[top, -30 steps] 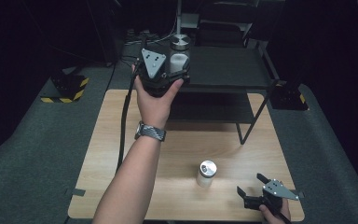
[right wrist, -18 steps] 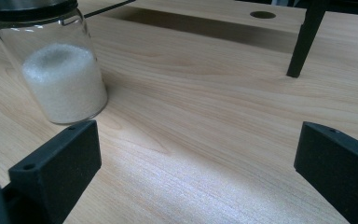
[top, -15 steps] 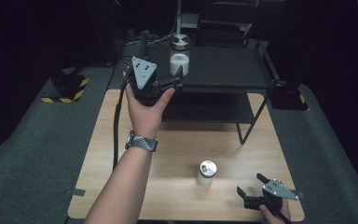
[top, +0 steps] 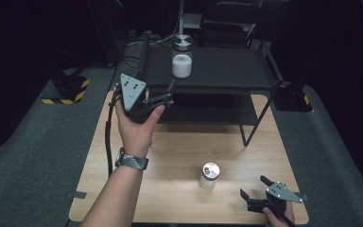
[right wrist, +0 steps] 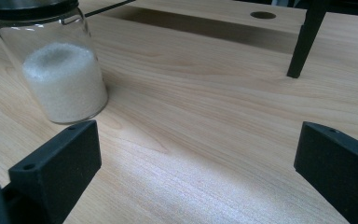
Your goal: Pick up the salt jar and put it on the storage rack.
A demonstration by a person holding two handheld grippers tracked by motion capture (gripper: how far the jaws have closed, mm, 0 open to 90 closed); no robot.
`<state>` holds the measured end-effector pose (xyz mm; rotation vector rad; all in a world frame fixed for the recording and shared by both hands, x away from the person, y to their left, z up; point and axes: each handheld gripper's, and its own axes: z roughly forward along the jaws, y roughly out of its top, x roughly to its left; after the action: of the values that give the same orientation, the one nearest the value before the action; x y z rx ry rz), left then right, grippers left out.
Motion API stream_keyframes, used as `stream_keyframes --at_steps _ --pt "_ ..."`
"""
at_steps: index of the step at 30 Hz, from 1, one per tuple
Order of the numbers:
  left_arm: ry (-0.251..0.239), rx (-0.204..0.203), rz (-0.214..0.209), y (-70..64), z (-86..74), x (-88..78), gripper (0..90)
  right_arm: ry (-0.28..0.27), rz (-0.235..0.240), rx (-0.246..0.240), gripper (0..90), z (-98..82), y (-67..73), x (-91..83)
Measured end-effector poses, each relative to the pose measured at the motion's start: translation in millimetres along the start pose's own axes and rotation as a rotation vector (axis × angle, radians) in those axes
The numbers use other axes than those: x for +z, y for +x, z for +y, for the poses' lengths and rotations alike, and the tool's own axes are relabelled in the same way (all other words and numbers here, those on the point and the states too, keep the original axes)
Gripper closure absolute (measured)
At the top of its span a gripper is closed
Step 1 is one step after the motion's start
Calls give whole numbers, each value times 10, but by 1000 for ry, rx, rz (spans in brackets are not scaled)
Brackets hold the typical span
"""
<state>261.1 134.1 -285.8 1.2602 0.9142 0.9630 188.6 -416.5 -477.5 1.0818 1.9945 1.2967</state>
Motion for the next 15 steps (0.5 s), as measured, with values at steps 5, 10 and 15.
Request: stream_keyframes --at_steps 5,10,15 --pt "-5 -1 6 56 -121 -137 5 -1 0 -3 2 -1 3 -1" --pt "-5 2 10 89 -254 -277 5 2 0 0 2 4 -2 2" --pt "-3 6 1 112 -418 -442 5 2 0 -2 1 4 1 2"
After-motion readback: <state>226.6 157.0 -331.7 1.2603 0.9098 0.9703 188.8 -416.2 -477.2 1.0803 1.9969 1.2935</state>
